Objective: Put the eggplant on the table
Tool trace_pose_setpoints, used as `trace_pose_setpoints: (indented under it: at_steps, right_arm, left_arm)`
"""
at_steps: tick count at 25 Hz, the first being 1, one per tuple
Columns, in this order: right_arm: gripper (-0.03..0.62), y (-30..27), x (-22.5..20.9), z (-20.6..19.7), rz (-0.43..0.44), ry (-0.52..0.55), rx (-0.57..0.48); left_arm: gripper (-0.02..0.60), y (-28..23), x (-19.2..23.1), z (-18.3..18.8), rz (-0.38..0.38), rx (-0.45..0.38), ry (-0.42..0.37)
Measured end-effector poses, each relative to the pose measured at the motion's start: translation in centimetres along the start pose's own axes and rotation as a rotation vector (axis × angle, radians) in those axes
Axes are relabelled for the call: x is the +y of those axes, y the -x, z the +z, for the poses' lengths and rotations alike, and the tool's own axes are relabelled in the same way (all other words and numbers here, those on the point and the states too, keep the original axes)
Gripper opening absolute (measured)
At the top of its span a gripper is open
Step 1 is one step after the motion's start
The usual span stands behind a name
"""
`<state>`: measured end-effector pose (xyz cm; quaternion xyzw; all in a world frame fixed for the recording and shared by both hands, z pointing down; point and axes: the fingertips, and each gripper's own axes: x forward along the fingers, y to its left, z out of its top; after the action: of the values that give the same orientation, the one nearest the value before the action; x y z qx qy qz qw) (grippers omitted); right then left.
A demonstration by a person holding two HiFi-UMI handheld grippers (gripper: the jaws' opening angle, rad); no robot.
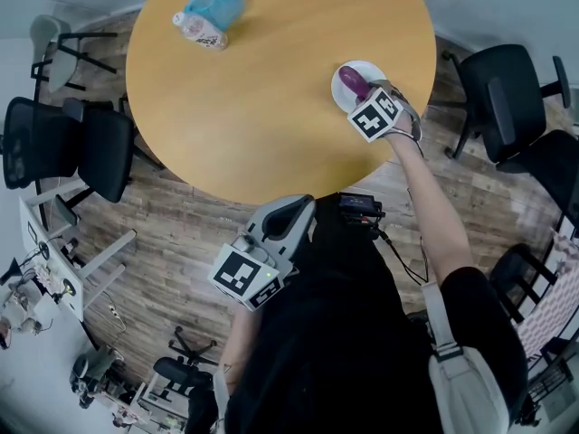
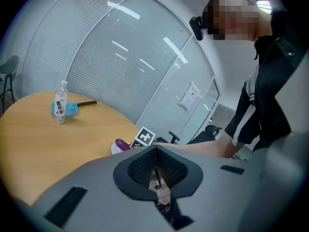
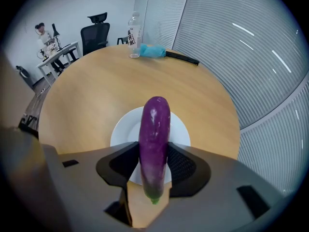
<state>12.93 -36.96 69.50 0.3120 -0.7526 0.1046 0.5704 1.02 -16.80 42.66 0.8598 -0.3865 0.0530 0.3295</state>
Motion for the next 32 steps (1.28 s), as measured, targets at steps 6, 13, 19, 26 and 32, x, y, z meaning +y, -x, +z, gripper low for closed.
trace_pose_setpoints:
  at_steps: [6,13,19,26,32]
  right_arm:
    - [0.189,-0.3,-0.1,0.0,-0.016,0.031,0.011]
    - [0.19,-0.5,0.3,0.1,-0.009,0.05,0.007]
    - [0.201,-0.6,0.3,0.0,-0.018,0.051,-0.003]
    - [0.209,-0.1,0.6,0.3,-0.008,0.05,-0.024]
    - [0.216,0.8,0.2,0.6,-0.023,0.035,-0.052]
  left_arm:
    - [0.015,0.2,-0.1,-0.1,0.0,0.005,0.001]
    - [0.015,-0.1,-0.2,-0.2,-0.005,-0.002,-0.001]
    - [0.015,0.1,-0.2,-0.5,0.002,-0.001,-0.003]
    - [0.015,0.5,-0.5,-0.3,0.004,0.0,-0.014]
    - [0.015,0.6,-0.8,-0.1,0.001,0.005,-0.029]
